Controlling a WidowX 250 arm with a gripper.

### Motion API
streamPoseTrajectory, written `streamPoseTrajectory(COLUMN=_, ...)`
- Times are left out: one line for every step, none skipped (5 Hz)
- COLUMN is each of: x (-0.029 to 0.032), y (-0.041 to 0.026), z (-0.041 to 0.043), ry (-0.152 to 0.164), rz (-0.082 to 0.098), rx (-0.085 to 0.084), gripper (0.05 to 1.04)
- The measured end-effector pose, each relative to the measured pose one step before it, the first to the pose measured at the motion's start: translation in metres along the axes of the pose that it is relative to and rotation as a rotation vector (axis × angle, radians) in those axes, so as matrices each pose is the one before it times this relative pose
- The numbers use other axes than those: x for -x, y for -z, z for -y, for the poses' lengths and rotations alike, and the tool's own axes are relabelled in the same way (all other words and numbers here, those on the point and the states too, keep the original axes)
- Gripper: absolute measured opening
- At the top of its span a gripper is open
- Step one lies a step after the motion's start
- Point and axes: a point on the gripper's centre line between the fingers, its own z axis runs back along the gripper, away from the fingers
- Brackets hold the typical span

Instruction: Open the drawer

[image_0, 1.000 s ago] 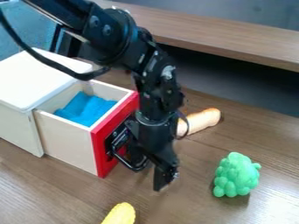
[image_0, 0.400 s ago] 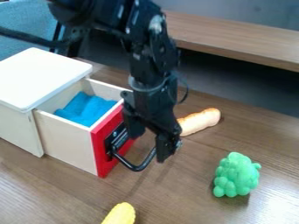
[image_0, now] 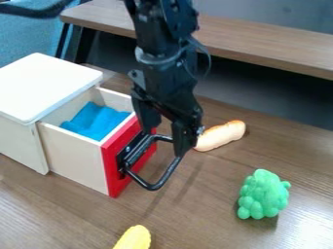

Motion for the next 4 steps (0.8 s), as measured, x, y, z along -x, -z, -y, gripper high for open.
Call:
streamPoseTrajectory(x=0.00895, y=-0.03033, z=-0.00748, ry=-0.0099, rz=0.0104, rx=0.0246, gripper=0.999)
streamPoseTrajectory(x=0.00414, y=-0.01170, z=-0.00048, ry=0.0026, rz=0.0155, rx=0.0109, gripper=0.999)
streamPoseTrajectory(x=0.00301, y=-0.00044, z=0.00097, ry=-0.0051, rz=-0.0176, rx=0.0056, gripper=0.999)
streamPoseTrajectory(x=-0.00136, y=-0.00078, z=0.00181, ry=-0.0090, rz=0.0097, rx=0.0024, gripper=0.999)
